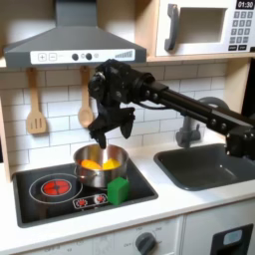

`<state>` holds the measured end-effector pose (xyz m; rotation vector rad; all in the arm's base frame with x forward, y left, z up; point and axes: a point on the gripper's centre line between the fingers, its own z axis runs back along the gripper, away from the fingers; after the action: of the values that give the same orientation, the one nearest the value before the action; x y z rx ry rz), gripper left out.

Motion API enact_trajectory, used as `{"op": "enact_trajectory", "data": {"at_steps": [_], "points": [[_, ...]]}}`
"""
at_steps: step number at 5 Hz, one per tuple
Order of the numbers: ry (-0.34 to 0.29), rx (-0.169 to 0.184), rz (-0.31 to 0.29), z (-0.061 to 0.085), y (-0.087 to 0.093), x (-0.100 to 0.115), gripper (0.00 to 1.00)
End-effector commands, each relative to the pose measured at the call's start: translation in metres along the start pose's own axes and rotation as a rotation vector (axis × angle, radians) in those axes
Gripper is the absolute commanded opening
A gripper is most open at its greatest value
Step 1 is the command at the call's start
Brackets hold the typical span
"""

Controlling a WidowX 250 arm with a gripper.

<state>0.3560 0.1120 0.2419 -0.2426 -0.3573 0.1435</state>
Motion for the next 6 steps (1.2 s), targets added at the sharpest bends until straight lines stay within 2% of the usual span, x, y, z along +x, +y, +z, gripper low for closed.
{"op": "enact_trajectory", "data": {"at_steps": [1,2,4,5,6], "points": [[0.000,0.000,0.000,0.000,0.000,0.000,1.00],[0.010,0.020,-0.011,0.002,-0.003,-0.007,1.00],[-0.006,-0.035,0.022,-0.003,-0.004,-0.028,1.00],[0.023,-0.045,0.038,-0.013,-0.001,-0.038,1.00],[0.030,-0.023,0.048,-0.015,0.015,-0.044,1.00]]}}
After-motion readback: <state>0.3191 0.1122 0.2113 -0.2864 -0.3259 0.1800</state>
